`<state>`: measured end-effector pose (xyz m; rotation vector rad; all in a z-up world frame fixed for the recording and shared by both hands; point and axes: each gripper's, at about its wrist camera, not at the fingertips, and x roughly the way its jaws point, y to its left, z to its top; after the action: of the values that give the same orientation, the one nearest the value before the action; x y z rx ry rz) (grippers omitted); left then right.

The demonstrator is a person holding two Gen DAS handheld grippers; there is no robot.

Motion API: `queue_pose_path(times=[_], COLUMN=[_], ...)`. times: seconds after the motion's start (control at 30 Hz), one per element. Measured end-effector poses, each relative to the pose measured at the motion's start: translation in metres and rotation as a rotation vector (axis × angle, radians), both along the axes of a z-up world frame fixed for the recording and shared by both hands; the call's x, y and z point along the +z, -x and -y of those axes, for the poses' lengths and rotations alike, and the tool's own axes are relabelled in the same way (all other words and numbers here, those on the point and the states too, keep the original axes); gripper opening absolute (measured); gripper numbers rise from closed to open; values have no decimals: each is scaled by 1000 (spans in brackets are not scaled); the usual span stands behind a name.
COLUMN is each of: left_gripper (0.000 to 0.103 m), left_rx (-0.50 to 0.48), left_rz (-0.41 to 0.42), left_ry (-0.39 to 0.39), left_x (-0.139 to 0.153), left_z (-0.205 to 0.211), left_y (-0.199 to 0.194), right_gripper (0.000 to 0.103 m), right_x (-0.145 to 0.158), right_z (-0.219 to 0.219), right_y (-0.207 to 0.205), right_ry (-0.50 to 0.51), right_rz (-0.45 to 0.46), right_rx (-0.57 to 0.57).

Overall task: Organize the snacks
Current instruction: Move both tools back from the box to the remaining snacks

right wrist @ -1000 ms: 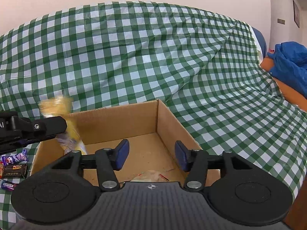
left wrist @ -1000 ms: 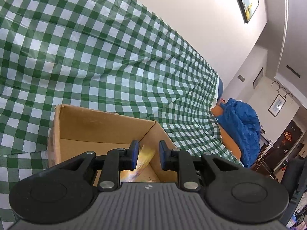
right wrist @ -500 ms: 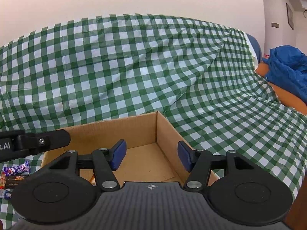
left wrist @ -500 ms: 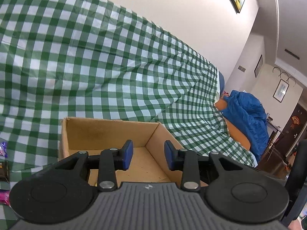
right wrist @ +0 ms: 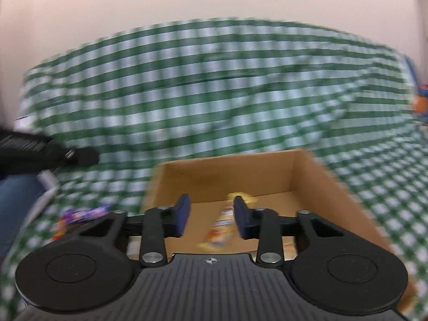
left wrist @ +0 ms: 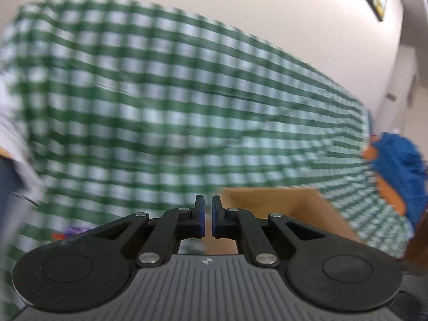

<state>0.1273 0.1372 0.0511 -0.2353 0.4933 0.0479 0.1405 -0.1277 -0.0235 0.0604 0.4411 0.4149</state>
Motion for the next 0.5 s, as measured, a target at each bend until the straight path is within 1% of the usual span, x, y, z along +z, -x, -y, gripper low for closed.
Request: queue_pose_path(times=[0.03,0.07,0.1,0.13,0.17,0.2,0.23,0.33,0.4,0.5], left_gripper=[5,5,5,5,4,4,4,4,4,4], left_rx=[24,61,101,138,153,195,234,260,288,323], left_rz=[14,11,-11,-61,-160,-231,-236,-211,-206,-204], left_ry=[-59,-110,-124,-102,-74,-72,-56,56,112,186], left_x=[-6,-17,-33,-54,-71,-81,-85,-89,-91,-96], left_z=[-12,-26,-40,-57,-72,-83,-93,-120,-135,-150], left_y=[5,9,15,21,19,17,19,23,22,18], right_gripper=[32,32,32,32,32,32,32,32,32,32], right_x=[2,2,2,2,2,2,3,5,6,2], right_z=[-8,-15,-23,-31,-40,-50,-59,-85,-104,-135], right_y=[5,10,13,16,20,24,29,38,45,50], right_ry=[8,19,29,38,50,66,79,90,85,109], right_rz=[11,19,18,13,12,19,27,40,50,57], right_rx=[37,75,115,155,192,225,252,314,352,397])
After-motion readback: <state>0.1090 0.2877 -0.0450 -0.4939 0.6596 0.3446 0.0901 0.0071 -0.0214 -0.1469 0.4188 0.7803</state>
